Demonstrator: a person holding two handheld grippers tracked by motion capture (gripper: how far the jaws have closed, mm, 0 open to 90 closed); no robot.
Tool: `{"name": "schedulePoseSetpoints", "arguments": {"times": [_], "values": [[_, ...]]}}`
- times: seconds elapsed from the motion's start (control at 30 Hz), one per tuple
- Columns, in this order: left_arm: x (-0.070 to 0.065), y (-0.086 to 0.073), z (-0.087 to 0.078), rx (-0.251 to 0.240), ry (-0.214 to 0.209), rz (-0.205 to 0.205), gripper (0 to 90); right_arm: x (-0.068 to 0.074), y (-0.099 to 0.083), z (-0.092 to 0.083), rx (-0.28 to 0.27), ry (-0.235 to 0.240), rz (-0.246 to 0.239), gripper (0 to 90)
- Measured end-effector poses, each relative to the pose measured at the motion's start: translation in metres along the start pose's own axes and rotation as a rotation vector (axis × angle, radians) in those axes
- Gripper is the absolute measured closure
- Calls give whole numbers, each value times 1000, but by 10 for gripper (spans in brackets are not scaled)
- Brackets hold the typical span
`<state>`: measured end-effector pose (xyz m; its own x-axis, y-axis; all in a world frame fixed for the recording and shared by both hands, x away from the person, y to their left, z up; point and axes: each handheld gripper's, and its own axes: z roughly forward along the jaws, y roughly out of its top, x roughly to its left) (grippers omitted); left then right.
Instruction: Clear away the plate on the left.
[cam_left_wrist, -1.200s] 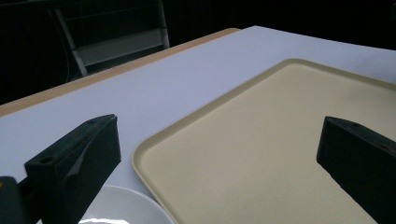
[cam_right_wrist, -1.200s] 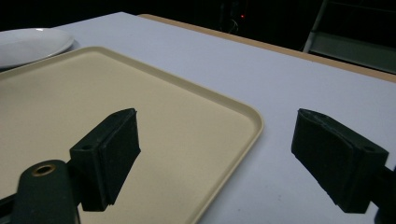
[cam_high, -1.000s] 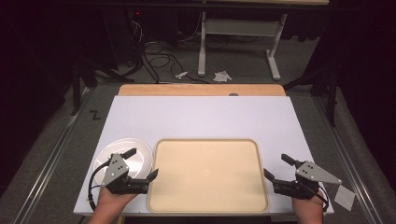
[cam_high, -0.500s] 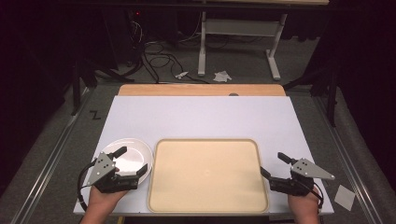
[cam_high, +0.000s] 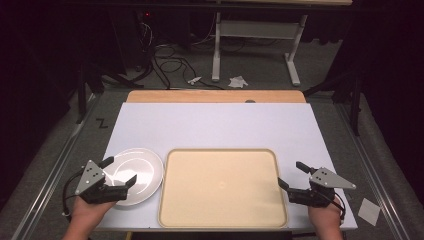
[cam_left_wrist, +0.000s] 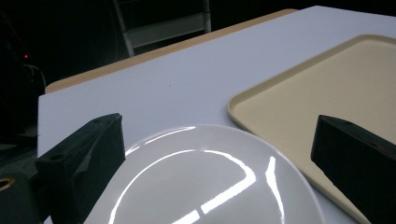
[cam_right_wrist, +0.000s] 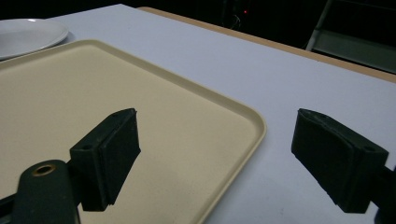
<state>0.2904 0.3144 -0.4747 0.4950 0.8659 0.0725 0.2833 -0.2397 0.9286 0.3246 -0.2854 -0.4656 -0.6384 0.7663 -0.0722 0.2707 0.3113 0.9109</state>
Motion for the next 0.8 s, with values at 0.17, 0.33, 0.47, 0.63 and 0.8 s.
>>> {"name": "schedulePoseSetpoints", "arguments": {"times": [0.17, 0.33, 0.47, 0.63, 0.8], "values": [[0, -6, -5, 64, 43, 67, 40, 0, 1, -4, -14, -4, 7, 161], [-9, -9, -5, 150, 55, 172, 48, 3, 2, -8, -23, -5, -1, 161], [-21, -10, 1, 238, 27, 294, 48, 5, 2, -6, -14, -3, 0, 161], [-42, -10, 10, 312, -36, 420, 49, 4, 1, -4, -9, -5, 2, 161], [-64, -12, 16, 375, -44, 577, 72, 3, 0, -5, -10, -2, 6, 161]]}}
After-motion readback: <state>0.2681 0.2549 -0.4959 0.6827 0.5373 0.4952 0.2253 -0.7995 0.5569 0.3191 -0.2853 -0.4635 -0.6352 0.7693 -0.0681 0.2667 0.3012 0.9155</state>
